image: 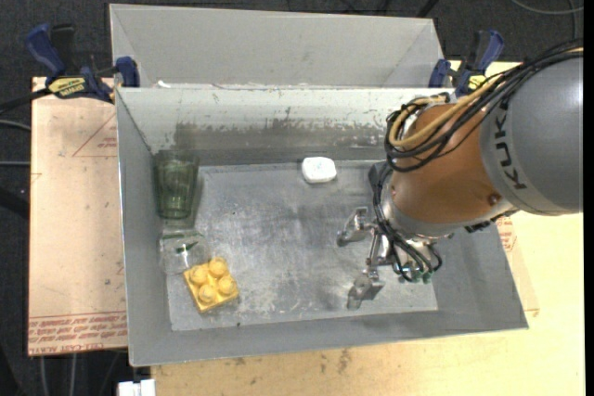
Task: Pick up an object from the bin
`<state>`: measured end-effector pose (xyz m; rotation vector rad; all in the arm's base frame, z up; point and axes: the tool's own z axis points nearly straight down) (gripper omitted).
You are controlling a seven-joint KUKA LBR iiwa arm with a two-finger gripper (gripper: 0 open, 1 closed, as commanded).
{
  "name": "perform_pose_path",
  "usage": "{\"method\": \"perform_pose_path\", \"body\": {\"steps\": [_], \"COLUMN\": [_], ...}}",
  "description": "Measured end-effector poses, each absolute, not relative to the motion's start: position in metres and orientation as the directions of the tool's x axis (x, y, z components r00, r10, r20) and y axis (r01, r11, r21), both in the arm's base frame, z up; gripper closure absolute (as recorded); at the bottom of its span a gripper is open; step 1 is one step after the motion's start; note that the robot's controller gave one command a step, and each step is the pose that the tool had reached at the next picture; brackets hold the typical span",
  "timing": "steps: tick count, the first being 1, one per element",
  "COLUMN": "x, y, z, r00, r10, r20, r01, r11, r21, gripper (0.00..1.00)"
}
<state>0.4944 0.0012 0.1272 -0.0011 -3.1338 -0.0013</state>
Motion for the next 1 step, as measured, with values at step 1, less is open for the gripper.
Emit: {"method": "perform_pose_path", "body": {"steps": [1], "x": [0.4963], "y": [0.0012], "z": [0.1306], "r00": [-1.000], "r10": [0.001], "r20": [0.001], "r01": [0.001], "r11": [1.000], "r21": [0.001], "gripper": [0.00]}}
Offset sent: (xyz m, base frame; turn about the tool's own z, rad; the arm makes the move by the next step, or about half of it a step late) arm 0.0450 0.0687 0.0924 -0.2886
